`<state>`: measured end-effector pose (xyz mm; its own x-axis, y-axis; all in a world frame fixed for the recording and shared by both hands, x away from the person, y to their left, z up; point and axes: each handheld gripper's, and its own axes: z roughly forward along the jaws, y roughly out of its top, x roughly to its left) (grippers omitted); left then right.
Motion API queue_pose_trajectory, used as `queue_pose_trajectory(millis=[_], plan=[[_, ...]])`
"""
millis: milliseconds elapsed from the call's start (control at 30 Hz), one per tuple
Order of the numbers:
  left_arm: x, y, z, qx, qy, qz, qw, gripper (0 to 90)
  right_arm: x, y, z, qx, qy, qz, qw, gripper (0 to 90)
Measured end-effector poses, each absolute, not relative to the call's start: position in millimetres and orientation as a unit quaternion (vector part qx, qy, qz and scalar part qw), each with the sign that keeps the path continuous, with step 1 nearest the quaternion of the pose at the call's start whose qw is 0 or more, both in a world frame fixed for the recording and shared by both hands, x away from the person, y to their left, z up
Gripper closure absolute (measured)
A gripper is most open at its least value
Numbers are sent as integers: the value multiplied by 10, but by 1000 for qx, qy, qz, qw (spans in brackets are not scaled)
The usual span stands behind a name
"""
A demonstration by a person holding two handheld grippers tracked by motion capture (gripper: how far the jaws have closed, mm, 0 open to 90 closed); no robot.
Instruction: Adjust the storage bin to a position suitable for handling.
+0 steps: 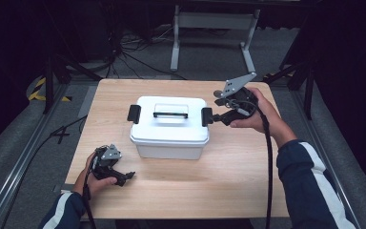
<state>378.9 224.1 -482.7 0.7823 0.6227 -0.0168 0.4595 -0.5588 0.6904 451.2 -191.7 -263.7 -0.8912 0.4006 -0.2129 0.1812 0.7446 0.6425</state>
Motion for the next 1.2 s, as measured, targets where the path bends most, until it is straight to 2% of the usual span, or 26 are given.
queue_pose_trajectory(millis=[533,1000,1200], plan=[[3683,2285,-4829,870,326,123,350,4,4685,-1361,-2666,80,952,255,149,498],[3582,2311,-4829,863,344,127,348,5,4865,-942,-2767,52,970,195,135,595],[3558,2321,-4826,861,350,132,345,6,4934,-819,-2813,57,973,185,125,682]])
